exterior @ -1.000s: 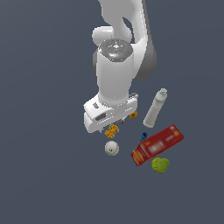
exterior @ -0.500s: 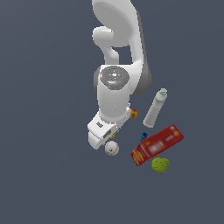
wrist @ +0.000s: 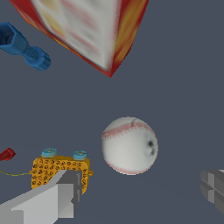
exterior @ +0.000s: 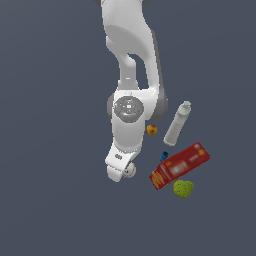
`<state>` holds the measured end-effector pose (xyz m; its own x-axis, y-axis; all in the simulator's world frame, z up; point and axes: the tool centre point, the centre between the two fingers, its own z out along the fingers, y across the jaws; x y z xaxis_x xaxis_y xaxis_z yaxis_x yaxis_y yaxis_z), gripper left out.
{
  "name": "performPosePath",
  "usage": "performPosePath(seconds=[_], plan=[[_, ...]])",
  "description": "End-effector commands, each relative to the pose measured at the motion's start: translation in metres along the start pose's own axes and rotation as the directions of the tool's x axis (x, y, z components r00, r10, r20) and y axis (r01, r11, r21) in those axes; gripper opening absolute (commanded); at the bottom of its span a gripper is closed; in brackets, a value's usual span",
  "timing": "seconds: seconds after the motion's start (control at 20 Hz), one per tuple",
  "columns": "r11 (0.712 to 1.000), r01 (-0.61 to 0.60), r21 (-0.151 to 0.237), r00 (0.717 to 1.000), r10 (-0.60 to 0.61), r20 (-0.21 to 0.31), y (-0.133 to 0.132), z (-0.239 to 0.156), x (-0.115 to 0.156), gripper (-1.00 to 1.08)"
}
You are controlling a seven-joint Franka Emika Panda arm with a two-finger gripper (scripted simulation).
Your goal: Pick up a designated object from a clutter of objects.
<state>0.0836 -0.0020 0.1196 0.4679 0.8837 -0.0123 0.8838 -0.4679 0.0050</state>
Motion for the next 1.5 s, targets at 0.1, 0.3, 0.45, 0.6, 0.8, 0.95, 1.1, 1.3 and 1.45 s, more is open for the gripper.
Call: performPosePath(seconds=[0.1, 0.3, 0.45, 0.6, 0.8, 0.95, 1.1, 1.3, 1.45], plan=[[0.997, 0.072, 0.002, 0.997, -0.072, -0.007, 0.002, 0.013, 0.002, 1.0], [0.994, 0.107, 0.003, 0.994, -0.107, -0.011, 0.002, 0.019, 0.003, 1.0], [0.993, 0.117, 0.003, 0.993, -0.117, -0.013, 0.002, 0.021, 0.003, 1.0], [0.994, 0.113, 0.004, 0.993, -0.113, -0.012, 0.002, 0.021, 0.003, 1.0], [0.993, 0.114, 0.004, 0.993, -0.114, -0.012, 0.002, 0.03, 0.003, 1.0], [0.993, 0.116, 0.004, 0.993, -0.116, -0.012, 0.001, 0.045, 0.003, 1.0], [0.993, 0.118, 0.004, 0.993, -0.118, -0.013, 0.001, 0.061, 0.003, 1.0], [0.993, 0.118, 0.004, 0.993, -0.118, -0.013, 0.001, 0.071, 0.003, 1.0], [0.993, 0.118, 0.004, 0.993, -0.118, -0.013, 0.002, 0.072, 0.004, -1.0]])
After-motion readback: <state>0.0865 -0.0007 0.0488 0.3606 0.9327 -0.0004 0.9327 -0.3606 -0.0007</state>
